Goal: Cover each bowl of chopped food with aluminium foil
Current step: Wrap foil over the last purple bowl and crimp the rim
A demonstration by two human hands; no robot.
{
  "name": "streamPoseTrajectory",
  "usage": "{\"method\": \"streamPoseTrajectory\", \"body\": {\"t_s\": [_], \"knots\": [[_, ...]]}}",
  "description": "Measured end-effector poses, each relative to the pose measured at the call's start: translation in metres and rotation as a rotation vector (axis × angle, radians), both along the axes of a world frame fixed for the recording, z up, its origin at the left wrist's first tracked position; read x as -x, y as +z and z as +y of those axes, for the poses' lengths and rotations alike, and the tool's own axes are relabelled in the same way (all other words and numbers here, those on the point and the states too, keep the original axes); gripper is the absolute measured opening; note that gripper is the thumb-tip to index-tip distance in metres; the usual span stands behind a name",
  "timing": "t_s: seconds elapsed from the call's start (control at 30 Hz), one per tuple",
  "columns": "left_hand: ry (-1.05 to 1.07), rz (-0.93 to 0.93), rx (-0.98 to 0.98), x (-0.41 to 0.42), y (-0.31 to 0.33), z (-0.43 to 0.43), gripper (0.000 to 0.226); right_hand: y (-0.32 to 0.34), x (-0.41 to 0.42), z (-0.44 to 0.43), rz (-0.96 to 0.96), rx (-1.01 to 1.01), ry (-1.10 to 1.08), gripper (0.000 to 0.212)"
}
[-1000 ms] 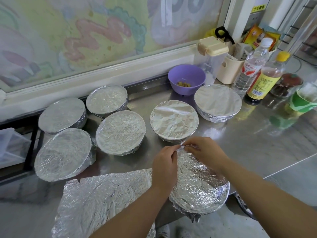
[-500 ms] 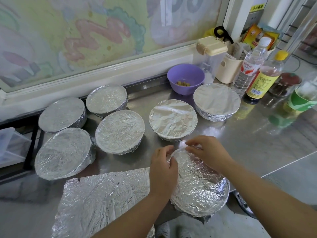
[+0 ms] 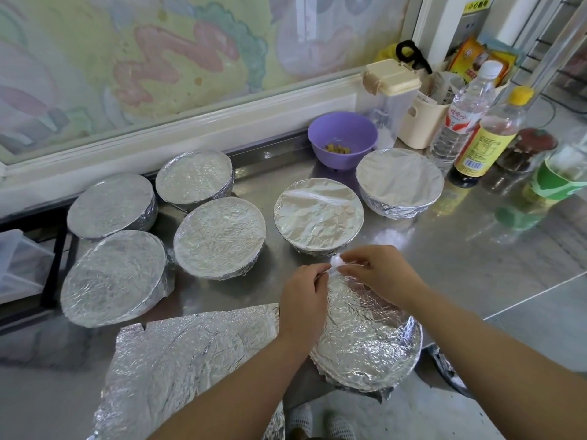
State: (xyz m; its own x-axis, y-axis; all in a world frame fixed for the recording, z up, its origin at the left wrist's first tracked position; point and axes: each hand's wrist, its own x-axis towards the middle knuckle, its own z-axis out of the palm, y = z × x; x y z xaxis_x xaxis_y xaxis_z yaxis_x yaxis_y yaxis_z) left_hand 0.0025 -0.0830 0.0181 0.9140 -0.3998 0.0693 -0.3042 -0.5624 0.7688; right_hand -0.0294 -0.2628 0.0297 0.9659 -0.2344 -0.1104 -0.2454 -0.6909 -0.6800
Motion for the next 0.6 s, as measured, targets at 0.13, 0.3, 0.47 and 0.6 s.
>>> {"method": "streamPoseTrajectory", "body": {"t_s": [0.13,0.3,0.47,0.6], "knots": [[0.069,0.049,0.046,0.003,-0.001,0.003,0.023,-0.002,0.002,-0.004,0.036,0.042,-0.005,0.015],[0.091,0.067,0.055,0.005,0.000,0.003,0.022,-0.002,0.001,-0.001,0.048,0.030,-0.014,0.013],[0.145,0.113,0.083,0.008,0.000,0.003,0.021,-0.002,0.016,-0.005,0.016,-0.048,-0.104,0.023],[0.180,0.127,0.098,0.010,-0.001,0.002,0.021,-0.009,0.024,-0.008,0.054,0.015,-0.138,0.024]]}}
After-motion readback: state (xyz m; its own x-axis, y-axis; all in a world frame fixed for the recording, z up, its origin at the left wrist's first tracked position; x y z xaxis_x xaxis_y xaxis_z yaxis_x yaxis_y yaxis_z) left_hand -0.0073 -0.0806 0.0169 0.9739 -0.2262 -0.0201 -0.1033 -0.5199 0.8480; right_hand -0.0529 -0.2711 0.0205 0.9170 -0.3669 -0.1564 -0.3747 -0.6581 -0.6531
